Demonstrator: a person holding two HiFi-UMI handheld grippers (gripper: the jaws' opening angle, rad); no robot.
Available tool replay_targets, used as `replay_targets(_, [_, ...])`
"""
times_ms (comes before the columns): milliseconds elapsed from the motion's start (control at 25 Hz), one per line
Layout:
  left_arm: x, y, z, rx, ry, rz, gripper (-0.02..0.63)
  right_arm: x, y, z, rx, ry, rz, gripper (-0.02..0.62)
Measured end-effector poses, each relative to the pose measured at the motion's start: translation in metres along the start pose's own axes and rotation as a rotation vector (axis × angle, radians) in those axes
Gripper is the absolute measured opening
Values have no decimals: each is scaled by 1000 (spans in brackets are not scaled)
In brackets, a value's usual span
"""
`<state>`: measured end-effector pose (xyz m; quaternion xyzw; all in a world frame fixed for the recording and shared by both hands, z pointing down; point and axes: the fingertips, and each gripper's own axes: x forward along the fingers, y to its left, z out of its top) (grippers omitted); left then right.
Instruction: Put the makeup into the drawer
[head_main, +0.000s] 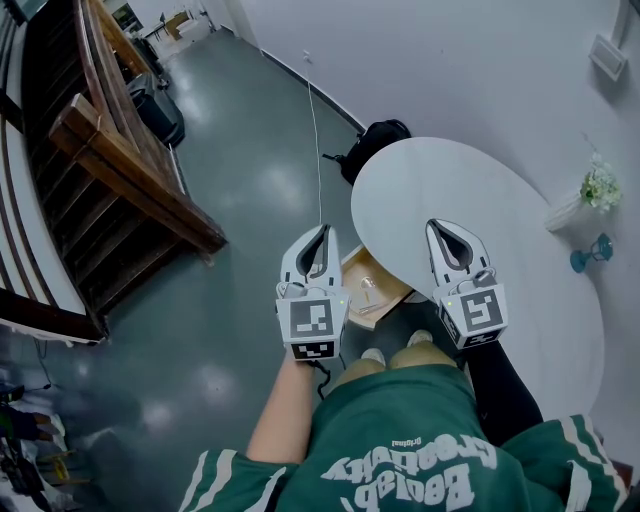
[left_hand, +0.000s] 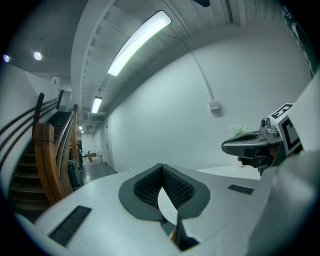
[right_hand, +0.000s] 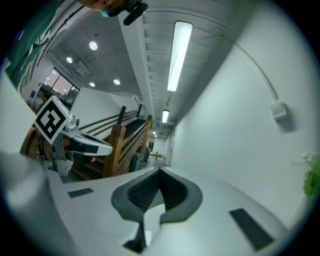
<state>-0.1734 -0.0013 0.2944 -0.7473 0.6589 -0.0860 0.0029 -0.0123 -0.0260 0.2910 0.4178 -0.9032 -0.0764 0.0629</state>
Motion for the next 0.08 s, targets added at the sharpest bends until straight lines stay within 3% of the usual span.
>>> replay_targets(80, [-2,2,0,-1,-4,-2,-2,1,2,1,1,1,0,5])
